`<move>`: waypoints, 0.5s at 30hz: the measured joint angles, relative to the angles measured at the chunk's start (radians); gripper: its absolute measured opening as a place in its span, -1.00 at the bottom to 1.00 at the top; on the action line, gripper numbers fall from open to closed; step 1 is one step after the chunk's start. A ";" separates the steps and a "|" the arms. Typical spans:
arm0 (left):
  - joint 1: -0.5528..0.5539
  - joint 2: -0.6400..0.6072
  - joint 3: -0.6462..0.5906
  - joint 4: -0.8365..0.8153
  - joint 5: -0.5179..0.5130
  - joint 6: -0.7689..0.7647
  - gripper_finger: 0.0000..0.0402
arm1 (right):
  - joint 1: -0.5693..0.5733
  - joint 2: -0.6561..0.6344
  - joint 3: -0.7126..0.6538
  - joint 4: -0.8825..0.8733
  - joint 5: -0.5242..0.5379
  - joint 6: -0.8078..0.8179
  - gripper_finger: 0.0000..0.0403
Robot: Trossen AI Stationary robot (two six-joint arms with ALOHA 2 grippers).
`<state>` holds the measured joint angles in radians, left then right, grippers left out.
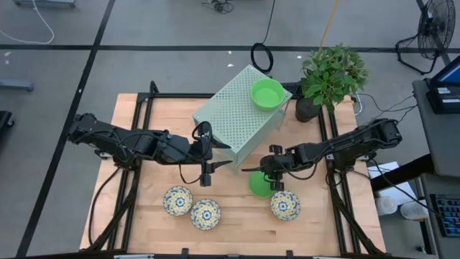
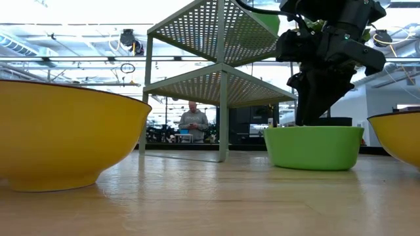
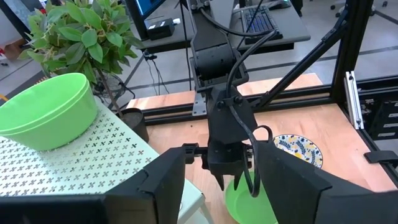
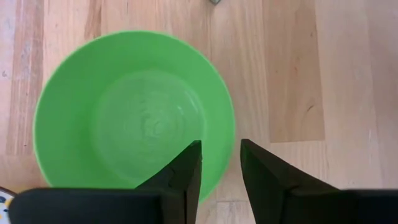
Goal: Pick & Place Mini bowls
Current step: Stack the green bowl on the green bowls on the shelf
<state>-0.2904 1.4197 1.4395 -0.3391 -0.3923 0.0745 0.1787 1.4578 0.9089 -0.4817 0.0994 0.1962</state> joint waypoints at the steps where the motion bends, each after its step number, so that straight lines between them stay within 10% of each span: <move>1: 0.000 0.000 0.000 0.000 0.000 0.000 -0.01 | 0.000 0.000 0.000 0.000 0.000 0.001 -0.50; 15: 0.000 0.000 0.000 0.000 0.000 0.000 -0.14 | 0.000 0.000 0.000 0.000 0.000 0.017 -0.50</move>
<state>-0.2905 1.4197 1.4395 -0.3389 -0.3923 0.0742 0.1787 1.4578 0.9090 -0.4822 0.0992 0.2129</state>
